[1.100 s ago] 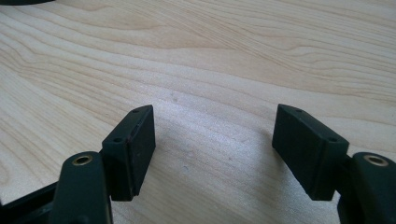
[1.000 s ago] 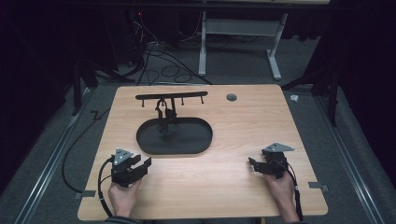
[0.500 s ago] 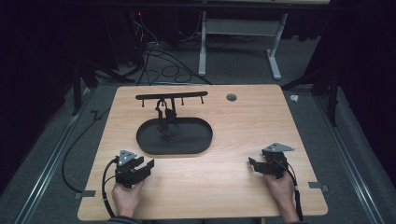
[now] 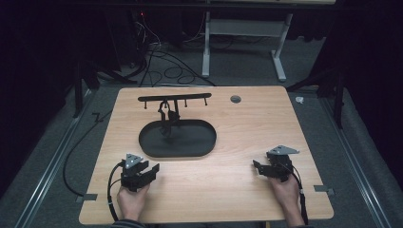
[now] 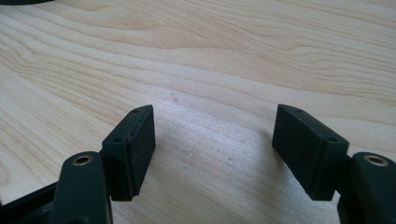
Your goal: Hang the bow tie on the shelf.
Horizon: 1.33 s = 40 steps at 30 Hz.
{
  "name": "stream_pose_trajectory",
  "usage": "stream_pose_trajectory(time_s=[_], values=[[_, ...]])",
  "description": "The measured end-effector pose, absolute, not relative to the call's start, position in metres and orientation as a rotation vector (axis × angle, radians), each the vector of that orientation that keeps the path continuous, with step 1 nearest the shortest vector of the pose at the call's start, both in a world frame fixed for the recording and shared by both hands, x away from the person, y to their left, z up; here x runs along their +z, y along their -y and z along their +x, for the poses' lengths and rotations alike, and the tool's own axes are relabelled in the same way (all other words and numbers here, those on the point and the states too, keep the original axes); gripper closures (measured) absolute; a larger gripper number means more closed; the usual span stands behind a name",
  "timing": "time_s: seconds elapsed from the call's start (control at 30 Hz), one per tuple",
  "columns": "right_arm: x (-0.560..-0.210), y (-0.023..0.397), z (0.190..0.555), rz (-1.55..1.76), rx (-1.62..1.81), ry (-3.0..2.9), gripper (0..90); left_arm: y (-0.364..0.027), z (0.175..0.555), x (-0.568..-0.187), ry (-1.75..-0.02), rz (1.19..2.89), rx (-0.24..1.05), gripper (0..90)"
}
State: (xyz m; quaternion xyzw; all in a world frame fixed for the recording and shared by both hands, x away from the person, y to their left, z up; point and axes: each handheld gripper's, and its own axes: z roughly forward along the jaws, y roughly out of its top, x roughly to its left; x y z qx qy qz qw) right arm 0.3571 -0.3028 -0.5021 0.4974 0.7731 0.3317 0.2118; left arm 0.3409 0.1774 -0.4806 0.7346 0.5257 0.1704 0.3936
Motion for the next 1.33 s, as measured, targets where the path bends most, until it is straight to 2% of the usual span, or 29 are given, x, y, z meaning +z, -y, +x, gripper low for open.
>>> stream_pose_trajectory(time_s=[0.93, 1.33], values=[[-0.502, 0.303, 0.357, 1.384, 0.925, -2.148, 31.5, -0.147, 0.353, -0.501, -1.280, 2.008, 0.497, 49.7], [-0.502, 0.303, 0.357, 1.380, 0.923, -2.149, 31.5, -0.144, 0.351, -0.507, -1.252, 1.991, 0.550, 45.2]])
